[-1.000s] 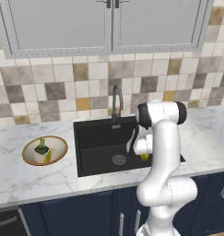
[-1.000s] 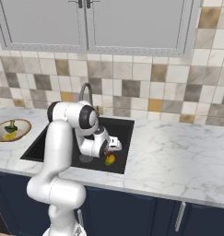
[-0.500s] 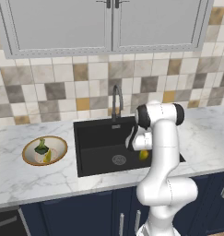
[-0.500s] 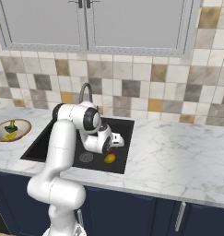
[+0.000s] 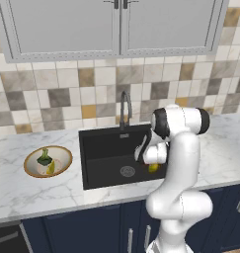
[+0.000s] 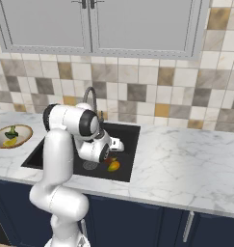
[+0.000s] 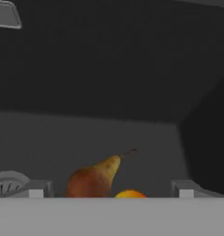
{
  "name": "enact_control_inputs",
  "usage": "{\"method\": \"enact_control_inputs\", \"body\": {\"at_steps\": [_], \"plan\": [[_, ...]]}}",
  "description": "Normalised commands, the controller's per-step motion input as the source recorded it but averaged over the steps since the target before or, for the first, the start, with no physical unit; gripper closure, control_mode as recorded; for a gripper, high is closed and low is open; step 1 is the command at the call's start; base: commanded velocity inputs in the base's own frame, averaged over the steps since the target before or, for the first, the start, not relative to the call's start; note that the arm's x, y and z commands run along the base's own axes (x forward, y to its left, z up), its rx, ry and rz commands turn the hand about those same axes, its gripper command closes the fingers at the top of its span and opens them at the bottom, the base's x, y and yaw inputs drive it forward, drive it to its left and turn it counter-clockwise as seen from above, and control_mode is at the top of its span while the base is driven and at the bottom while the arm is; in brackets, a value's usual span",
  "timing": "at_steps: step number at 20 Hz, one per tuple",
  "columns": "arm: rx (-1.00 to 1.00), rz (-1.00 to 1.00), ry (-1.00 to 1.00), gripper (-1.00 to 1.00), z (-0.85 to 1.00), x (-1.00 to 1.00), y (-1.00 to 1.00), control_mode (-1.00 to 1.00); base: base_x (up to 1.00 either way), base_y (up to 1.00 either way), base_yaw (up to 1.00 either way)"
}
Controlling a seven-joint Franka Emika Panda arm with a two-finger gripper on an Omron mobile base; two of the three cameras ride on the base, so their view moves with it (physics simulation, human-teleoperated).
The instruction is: There is a mixed pile of frozen fruits and vegetables on the counter. Locate all the frozen vegetables and place the items in a bowl on the counter. Take all the frozen fruits and defrost them in a running sink.
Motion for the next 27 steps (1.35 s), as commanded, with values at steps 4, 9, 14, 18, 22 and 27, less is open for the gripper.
{"method": "enact_control_inputs", "body": {"at_steps": [4, 9, 14, 18, 22, 27], "plan": [[-0.03, -0.06, -0.10, -1.00, 0.99, -0.46, -0.03, -1.00, 0.00, 0.00, 0.00], [-0.01, -0.11, -0.10, -1.00, 1.00, -0.29, -0.07, -1.00, 0.00, 0.00, 0.00], [0.04, -0.08, -0.03, -1.00, 1.00, -0.20, 0.00, -1.00, 0.00, 0.00, 0.00], [0.11, -0.03, 0.01, -1.00, 1.00, -0.45, 0.00, -1.00, 0.00, 0.00, 0.00], [0.09, -0.01, 0.15, -1.00, 0.94, -0.39, 0.03, -1.00, 0.00, 0.00, 0.00], [0.00, 0.00, 0.30, -1.00, 0.62, -0.31, 0.17, -1.00, 0.00, 0.00, 0.00]]}}
